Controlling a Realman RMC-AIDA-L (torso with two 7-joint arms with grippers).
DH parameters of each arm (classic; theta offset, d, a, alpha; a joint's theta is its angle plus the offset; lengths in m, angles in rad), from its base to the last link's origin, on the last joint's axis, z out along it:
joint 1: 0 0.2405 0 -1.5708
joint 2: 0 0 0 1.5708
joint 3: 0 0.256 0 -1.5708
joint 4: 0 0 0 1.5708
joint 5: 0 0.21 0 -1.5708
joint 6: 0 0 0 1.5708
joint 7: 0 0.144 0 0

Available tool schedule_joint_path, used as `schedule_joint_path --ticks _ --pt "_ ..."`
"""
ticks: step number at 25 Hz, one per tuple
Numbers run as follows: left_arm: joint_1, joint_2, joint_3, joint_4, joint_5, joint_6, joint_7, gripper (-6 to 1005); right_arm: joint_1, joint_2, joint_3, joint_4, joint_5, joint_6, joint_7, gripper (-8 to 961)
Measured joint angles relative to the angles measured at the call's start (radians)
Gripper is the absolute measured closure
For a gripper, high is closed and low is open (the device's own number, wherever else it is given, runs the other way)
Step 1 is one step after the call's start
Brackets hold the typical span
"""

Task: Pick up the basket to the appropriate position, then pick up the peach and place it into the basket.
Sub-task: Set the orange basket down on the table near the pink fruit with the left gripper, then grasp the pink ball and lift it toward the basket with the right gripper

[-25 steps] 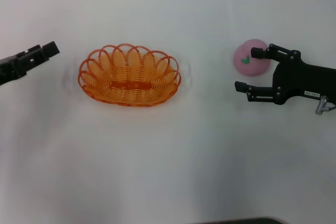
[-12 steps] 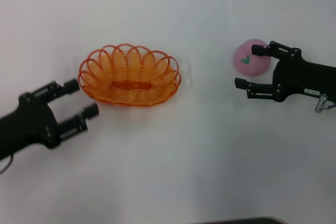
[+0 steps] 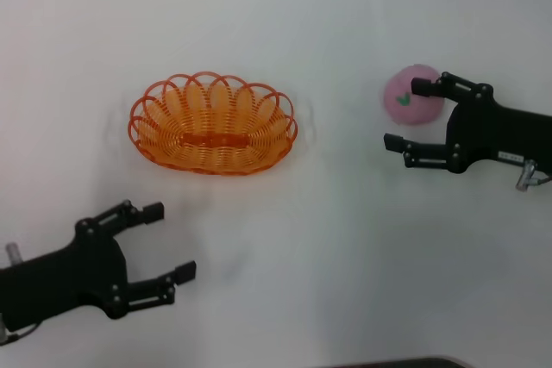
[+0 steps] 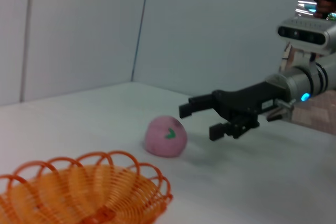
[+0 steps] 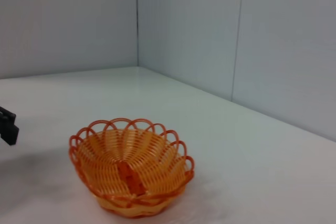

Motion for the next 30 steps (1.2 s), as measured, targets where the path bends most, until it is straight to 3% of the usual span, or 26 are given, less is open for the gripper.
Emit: schedule_joint_path --ticks 16,21,25,30 --pt "-0.001 0.0 0.024 -0.007 0.01 -0.025 0.02 98 -0.036 -0.005 -0.014 0.035 -0.011 -0.046 0.018 9" --pt "-0.003 0.001 0.021 -0.007 0.006 -0.02 0.02 98 -0.019 -0.026 -0.032 0.014 -0.011 -0.057 0.273 10" --pt "-0.001 0.003 0.011 -0.007 0.004 -0.017 0.02 98 0.002 -0.048 -0.117 -0.063 -0.021 -0.091 0.554 10" --pt "0.003 0.003 0.011 -0.006 0.003 -0.013 0.02 99 0.037 -0.052 -0.177 -0.208 -0.089 -0.168 0.816 10"
